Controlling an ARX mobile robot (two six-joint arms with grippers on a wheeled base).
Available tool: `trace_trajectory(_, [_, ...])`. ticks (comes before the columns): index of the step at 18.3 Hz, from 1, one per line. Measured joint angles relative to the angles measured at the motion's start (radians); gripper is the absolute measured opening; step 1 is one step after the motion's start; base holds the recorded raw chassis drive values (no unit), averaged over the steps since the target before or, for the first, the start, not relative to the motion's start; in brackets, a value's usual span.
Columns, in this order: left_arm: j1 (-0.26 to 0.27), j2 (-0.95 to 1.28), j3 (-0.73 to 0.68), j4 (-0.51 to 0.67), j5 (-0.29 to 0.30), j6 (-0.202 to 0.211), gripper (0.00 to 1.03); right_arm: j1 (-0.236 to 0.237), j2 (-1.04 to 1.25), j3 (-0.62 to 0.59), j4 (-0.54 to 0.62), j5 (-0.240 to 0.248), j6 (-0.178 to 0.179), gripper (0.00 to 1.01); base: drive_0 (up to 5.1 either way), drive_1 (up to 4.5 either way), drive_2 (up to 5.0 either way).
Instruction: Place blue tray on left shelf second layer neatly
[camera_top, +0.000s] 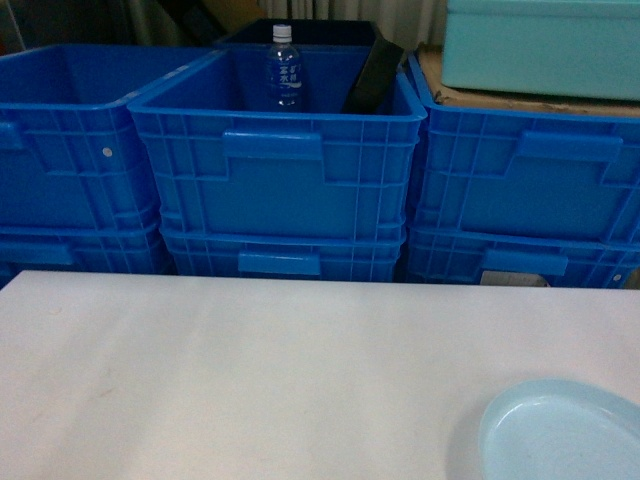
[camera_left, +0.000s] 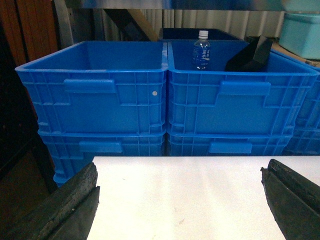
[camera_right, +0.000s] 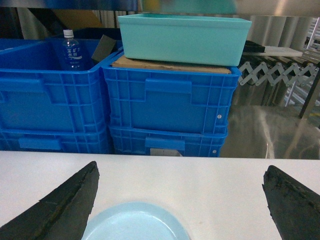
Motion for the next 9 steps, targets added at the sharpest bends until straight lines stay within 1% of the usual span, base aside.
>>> trace_trajectory(9, [0.0, 0.0, 0.0, 0.0, 0.0, 0.0, 0.98, 0.0, 0.0, 0.0, 0.0, 0.0, 0.0, 0.98, 0.0, 0.0, 0.0])
